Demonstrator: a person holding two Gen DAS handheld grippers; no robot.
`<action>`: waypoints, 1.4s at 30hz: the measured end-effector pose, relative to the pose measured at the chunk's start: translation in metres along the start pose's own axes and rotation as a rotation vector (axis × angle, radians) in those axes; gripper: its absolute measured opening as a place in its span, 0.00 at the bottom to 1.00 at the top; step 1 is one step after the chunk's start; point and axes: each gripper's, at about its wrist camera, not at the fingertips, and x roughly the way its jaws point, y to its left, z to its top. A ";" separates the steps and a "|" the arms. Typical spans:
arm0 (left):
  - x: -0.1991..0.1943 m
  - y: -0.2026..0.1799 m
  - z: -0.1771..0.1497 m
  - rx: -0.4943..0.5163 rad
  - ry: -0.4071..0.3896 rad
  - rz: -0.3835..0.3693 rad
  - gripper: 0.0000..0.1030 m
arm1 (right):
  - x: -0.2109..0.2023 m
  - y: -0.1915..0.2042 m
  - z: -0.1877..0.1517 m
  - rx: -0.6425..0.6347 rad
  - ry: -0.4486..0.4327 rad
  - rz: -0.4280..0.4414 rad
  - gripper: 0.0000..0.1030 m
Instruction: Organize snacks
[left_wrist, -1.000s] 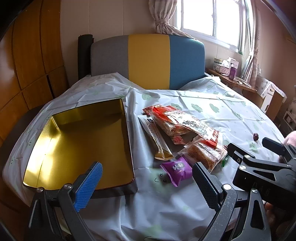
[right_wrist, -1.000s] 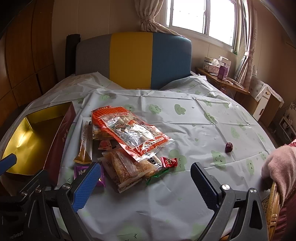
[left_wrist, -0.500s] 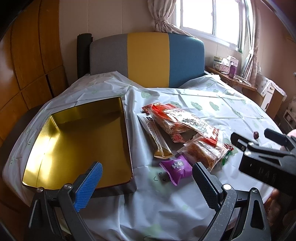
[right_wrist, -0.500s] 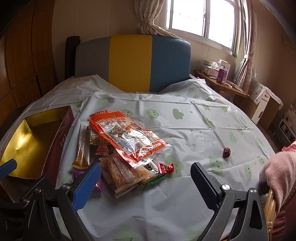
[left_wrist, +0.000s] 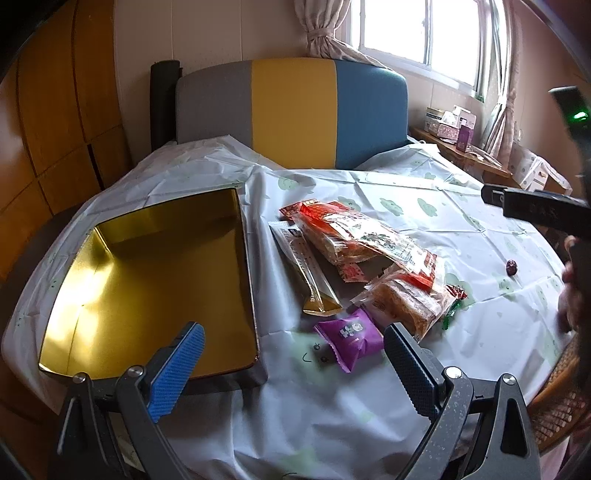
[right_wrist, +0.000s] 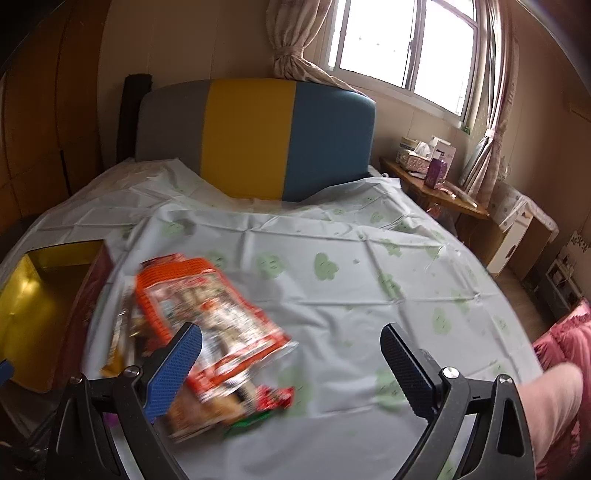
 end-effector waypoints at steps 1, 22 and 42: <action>0.002 0.000 0.001 -0.002 0.010 -0.010 0.95 | 0.006 -0.007 0.005 -0.009 -0.004 -0.015 0.96; 0.095 -0.032 0.064 -0.237 0.277 -0.343 0.40 | 0.079 -0.089 0.005 0.259 0.130 0.037 0.90; 0.160 -0.069 0.080 -0.242 0.278 -0.359 0.01 | 0.090 -0.086 0.006 0.246 0.154 0.051 0.86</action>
